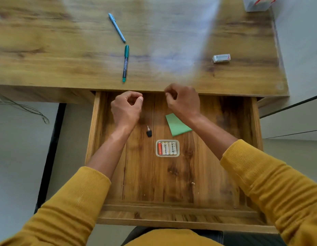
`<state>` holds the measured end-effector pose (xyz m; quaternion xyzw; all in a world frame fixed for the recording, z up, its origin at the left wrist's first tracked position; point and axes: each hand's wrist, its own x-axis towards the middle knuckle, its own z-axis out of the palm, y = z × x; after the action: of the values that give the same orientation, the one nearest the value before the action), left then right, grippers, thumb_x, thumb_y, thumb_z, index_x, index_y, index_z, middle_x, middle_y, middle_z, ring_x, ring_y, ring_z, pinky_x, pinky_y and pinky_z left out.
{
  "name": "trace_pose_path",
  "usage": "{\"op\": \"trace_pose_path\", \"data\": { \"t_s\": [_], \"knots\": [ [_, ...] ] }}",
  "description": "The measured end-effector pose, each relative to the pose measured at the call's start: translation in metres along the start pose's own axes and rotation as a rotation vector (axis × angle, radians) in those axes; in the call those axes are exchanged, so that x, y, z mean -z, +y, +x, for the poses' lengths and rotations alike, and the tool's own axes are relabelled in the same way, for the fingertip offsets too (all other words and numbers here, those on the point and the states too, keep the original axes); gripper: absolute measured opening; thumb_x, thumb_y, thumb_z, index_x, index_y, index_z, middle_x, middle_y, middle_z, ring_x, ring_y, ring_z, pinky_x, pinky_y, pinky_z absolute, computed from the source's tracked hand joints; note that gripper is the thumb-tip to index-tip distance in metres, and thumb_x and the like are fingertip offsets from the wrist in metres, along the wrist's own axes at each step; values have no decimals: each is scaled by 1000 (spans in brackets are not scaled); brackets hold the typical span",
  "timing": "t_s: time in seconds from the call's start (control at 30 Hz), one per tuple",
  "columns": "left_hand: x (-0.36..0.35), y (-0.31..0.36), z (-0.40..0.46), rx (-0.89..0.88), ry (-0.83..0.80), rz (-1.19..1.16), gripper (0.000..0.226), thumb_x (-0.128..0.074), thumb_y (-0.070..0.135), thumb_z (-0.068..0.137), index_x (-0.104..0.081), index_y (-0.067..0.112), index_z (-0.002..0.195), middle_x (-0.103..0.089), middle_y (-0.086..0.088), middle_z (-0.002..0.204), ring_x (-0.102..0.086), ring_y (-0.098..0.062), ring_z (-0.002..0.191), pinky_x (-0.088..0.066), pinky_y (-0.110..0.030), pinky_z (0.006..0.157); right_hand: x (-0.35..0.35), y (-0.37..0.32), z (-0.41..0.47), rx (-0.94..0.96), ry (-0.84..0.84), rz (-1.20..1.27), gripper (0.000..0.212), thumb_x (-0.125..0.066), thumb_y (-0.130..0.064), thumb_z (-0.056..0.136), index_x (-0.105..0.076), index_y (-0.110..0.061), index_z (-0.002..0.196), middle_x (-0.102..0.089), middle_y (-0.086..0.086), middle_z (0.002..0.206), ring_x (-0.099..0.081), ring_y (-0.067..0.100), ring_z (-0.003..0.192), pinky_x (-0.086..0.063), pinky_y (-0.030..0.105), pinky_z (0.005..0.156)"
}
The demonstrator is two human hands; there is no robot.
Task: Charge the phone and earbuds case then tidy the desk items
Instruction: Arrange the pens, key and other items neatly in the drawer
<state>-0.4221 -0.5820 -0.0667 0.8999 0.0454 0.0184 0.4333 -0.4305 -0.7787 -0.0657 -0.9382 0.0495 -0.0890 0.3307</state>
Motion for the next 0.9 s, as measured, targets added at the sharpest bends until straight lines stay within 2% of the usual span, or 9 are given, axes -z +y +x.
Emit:
{"op": "trace_pose_path", "data": {
  "t_s": [0.1, 0.17, 0.23, 0.33, 0.4, 0.5, 0.6, 0.73, 0.9],
  "knots": [
    [5, 11, 30, -42, 91, 21, 17, -71, 24, 102, -78, 17, 115, -73, 11, 99, -66, 5, 83, -50, -3, 74, -3, -21, 36, 41, 24, 36, 14, -71, -23, 97, -80, -16, 105, -80, -2, 94, -71, 8, 80, -52, 14, 71],
    [6, 15, 53, -53, 158, 38, 18, -72, 26, 101, -79, 17, 114, -76, 6, 101, -68, -1, 86, -56, -12, 81, -8, -33, 64, 50, 41, 36, 13, -72, -24, 96, -81, -17, 102, -79, -4, 91, -69, 6, 77, -41, 4, 69],
    [6, 20, 75, -56, 208, 79, 18, -73, 28, 99, -79, 18, 112, -79, 3, 103, -70, -6, 91, -57, -22, 87, -16, -44, 92, 54, 50, 17, 12, -72, -25, 95, -81, -19, 99, -79, -5, 90, -66, 4, 76, -33, 2, 65],
    [6, 24, 106, -47, 255, 193, 22, -74, 32, 97, -79, 18, 112, -78, 2, 107, -66, -7, 94, -39, -8, 78, -32, -59, 135, 68, 41, -9, 12, -70, -24, 95, -81, -19, 99, -78, -4, 92, -68, 8, 81, -45, 13, 69],
    [7, 25, 121, -22, 246, 247, 24, -76, 33, 95, -78, 18, 113, -76, 1, 108, -60, -5, 94, -32, -7, 71, -46, -67, 164, 72, 32, -17, 12, -70, -22, 94, -80, -18, 98, -77, -4, 93, -69, 10, 84, -56, 24, 76],
    [7, 20, 136, 19, 214, 252, 28, -81, 37, 91, -79, 17, 111, -77, -1, 107, -69, -12, 98, -45, -19, 80, -66, -78, 200, 43, -3, -23, 11, -70, -23, 90, -78, -19, 96, -74, -1, 95, -69, 16, 88, -61, 35, 80],
    [6, 17, 140, 22, 172, 259, 26, -82, 38, 90, -82, 19, 108, -80, 0, 106, -74, -16, 98, -55, -26, 89, -82, -82, 228, 18, -67, -56, 9, -73, -22, 88, -75, -19, 97, -71, 0, 103, -66, 18, 93, -58, 32, 78],
    [5, 17, 140, 21, 150, 277, 19, -78, 34, 94, -85, 19, 103, -82, 1, 100, -75, -16, 93, -47, -21, 83, -99, -83, 250, -23, -121, -97, 17, -74, -19, 87, -72, -16, 103, -68, 5, 110, -65, 23, 97, -59, 36, 81],
    [4, 20, 141, 50, 142, 252, 17, -77, 32, 94, -84, 18, 102, -82, -1, 98, -75, -19, 92, -50, -23, 85, -104, -90, 259, -59, -116, -99, 16, -70, -14, 85, -71, -15, 101, -67, 6, 105, -65, 26, 93, -59, 37, 75]
  ]
}}
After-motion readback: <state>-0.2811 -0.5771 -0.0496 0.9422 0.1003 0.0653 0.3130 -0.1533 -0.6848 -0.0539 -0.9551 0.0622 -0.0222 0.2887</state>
